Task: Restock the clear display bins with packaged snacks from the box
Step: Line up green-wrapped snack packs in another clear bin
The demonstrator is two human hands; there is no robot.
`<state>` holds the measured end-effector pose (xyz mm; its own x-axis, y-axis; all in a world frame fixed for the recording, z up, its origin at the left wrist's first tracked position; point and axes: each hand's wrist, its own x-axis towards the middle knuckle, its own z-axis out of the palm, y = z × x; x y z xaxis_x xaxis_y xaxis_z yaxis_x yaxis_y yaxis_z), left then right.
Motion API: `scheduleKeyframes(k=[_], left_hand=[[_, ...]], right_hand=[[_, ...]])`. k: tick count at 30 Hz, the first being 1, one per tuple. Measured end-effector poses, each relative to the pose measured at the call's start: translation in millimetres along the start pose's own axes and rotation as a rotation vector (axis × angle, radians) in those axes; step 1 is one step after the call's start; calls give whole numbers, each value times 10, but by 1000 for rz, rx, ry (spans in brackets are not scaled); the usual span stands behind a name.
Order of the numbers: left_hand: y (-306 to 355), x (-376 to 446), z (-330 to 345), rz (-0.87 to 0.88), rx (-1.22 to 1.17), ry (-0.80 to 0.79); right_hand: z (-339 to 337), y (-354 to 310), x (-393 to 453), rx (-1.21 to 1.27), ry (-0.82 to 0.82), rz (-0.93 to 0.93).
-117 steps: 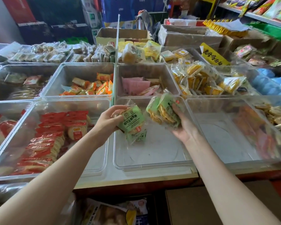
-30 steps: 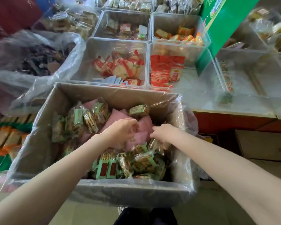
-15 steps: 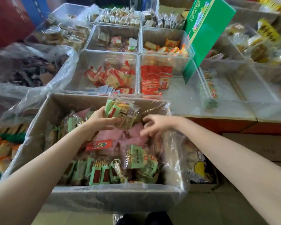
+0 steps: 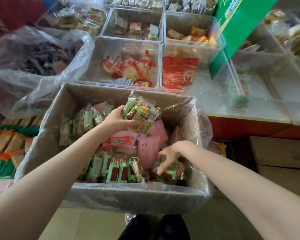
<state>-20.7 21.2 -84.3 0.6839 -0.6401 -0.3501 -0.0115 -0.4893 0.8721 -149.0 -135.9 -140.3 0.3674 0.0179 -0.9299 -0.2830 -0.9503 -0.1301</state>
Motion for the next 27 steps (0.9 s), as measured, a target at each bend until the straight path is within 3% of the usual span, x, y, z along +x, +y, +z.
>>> scheduleKeyframes(k=[4,10,14,16,19,21,24,27], left_hand=[[-16,-10,16,-3,6,-13],[-78,-22,81,-61,12,-31],[-4,-8,90,-76,-15,-40],[141,27,72,-31,17,44],[420,129,44,27,197,258],[617,180,76,-2,245,271],[893,232,219,-110,-121,65],[1119,253,417,-168,-557,-161]], right_hand=[[-28,22,98,170,14,54],[161,-61,231,23,75,146],[-31,-210,-66,46,180,18],[-262,-174,-282,124,248,-47],[-642,84,-750,412,348,-192],[-853,279,-1152,641,433,-324],[-1005,616,-1542,939,571,-499],[-983,1052,-1705,1165,624,-558]])
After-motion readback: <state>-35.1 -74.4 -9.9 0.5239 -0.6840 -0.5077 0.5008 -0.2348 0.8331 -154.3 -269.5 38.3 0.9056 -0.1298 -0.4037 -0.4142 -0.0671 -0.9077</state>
